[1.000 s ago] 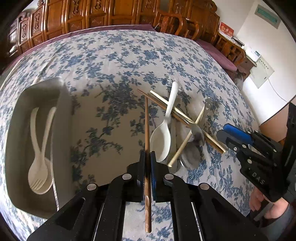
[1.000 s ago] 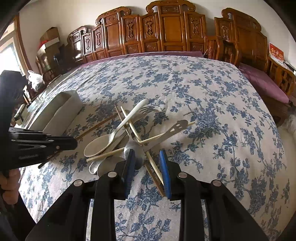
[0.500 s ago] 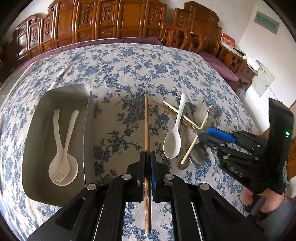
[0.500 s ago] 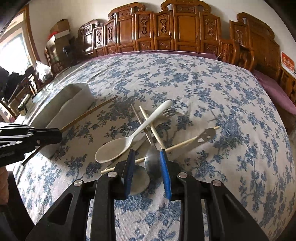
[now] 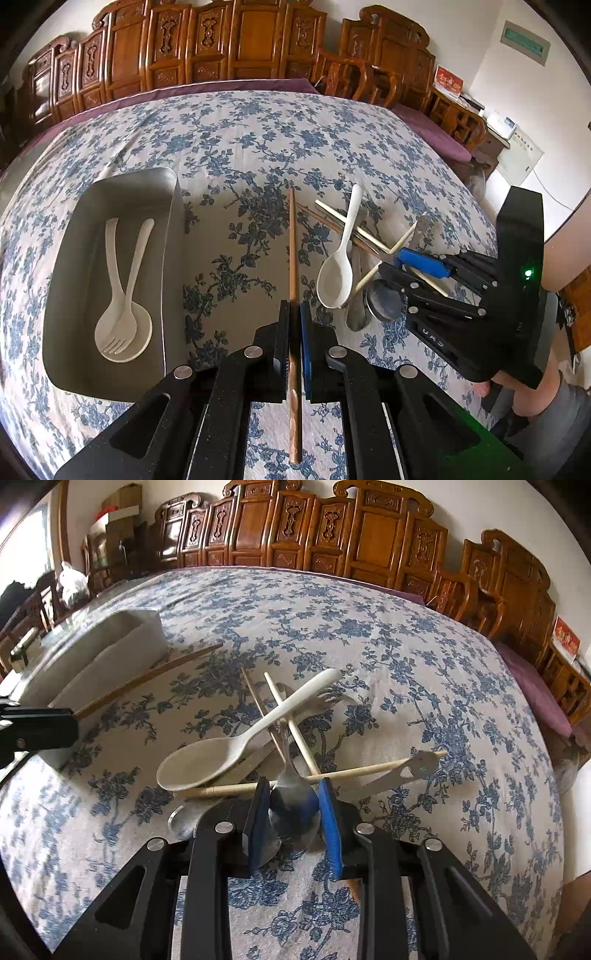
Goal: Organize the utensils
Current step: 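Reach the open right tool into the utensil pile while the left tool holds the chopstick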
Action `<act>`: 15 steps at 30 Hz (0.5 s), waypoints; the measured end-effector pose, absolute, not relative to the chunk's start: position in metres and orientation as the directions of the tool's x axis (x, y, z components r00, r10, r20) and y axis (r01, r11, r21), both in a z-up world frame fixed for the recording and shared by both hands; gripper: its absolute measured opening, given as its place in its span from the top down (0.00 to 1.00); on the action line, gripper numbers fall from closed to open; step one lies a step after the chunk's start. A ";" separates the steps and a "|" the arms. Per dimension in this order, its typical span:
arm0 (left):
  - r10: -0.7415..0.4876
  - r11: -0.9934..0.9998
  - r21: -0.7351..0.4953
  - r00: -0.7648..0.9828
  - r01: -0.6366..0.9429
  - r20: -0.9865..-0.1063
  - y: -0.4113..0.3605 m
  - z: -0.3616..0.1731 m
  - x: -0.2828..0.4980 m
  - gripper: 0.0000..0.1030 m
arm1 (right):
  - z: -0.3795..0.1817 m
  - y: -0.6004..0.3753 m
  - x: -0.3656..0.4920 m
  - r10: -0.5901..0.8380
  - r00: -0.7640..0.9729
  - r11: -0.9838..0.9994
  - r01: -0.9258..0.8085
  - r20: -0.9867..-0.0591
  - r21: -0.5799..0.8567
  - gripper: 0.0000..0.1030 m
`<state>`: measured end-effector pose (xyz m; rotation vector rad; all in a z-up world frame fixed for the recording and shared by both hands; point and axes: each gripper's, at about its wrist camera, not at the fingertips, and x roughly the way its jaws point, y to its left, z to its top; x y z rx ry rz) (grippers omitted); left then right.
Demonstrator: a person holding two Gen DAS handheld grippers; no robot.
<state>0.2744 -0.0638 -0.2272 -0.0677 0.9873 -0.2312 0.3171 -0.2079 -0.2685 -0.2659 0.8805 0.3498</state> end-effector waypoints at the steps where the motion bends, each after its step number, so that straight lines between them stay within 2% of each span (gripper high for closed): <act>1: -0.224 0.973 -0.161 0.530 0.163 -0.818 -0.064 -0.227 0.274 0.96 | -0.269 -0.207 0.317 0.185 0.588 0.910 -0.405 -0.787 -0.089 0.70; 6: -0.229 0.972 -0.166 0.530 0.164 -0.817 -0.063 -0.227 0.273 0.96 | -0.275 -0.197 0.316 0.123 0.603 0.888 -0.421 -0.788 -0.183 0.69; 15: -0.241 0.970 -0.178 0.531 0.167 -0.812 -0.063 -0.225 0.271 0.96 | -0.259 -0.219 0.320 0.182 0.609 0.929 -0.364 -0.772 -0.068 0.70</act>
